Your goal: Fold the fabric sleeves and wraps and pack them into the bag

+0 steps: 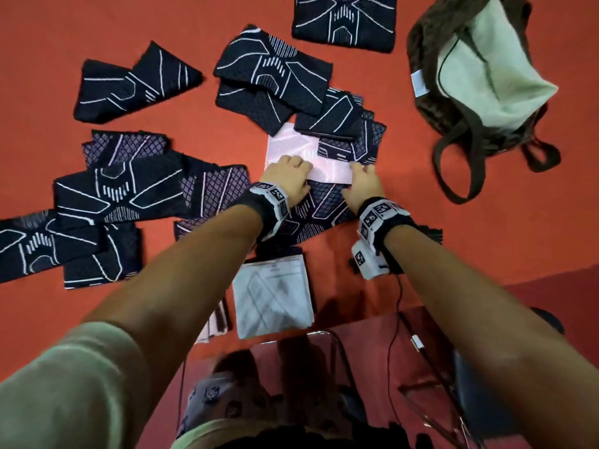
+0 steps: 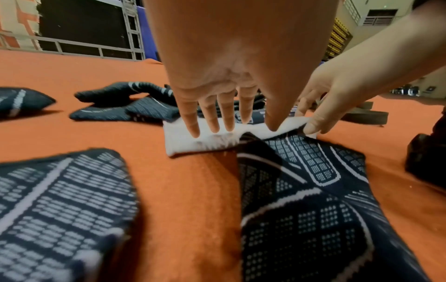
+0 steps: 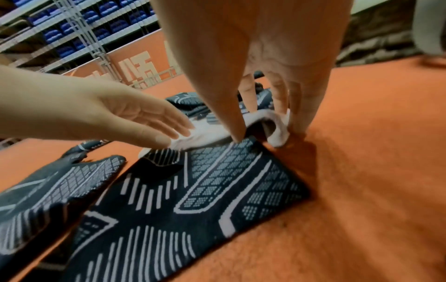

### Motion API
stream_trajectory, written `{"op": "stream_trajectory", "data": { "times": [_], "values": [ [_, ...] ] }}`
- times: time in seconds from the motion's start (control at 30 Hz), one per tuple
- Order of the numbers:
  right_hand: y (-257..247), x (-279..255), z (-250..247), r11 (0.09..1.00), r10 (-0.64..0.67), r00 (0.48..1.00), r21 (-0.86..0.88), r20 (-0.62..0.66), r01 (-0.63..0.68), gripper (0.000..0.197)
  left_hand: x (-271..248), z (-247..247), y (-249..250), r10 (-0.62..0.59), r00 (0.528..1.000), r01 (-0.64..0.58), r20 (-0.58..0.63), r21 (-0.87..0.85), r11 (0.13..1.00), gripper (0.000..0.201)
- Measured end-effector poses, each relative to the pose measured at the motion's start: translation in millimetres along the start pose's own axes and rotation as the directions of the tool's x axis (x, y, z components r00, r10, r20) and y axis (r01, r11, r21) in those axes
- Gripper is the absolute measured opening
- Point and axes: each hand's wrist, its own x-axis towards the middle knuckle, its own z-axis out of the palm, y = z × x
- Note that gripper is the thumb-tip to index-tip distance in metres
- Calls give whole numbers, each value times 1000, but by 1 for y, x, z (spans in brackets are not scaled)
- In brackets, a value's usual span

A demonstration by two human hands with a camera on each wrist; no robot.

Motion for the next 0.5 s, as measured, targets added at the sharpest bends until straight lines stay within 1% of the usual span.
{"op": "stream_trajectory", "data": {
  "times": [0.07,0.17,0.23,0.3,0.37,0.4,0.47,0.5],
  "values": [
    [3,6,7,996,1,998,88,-61,4,48,9,11,4,-10,1000,10,24,-9,1000,53],
    [10,10,7,978,-13,984,202,-175,49,35,15,16,11,-63,997,64,-43,26,998,52],
    [15,10,3,968,-73,969,216,-236,126,22,16,16,14,-80,995,83,-65,52,995,52],
    [16,7,-1,950,-164,937,208,-309,235,15,15,15,15,-81,992,86,-96,50,995,48],
    [13,-1,-10,918,-237,903,223,-359,329,10,11,9,15,-60,983,58,-172,-17,998,39],
    [10,-5,-16,902,-258,896,243,-362,358,10,8,5,15,-39,976,25,-214,-64,998,34],
    [3,-16,-31,876,-239,912,330,-334,351,10,0,-6,16,-17,964,-29,-264,-168,985,27],
    [1,-21,-39,862,-224,920,374,-323,341,11,-5,-12,17,-33,963,-31,-268,-230,973,23]
  ]
}}
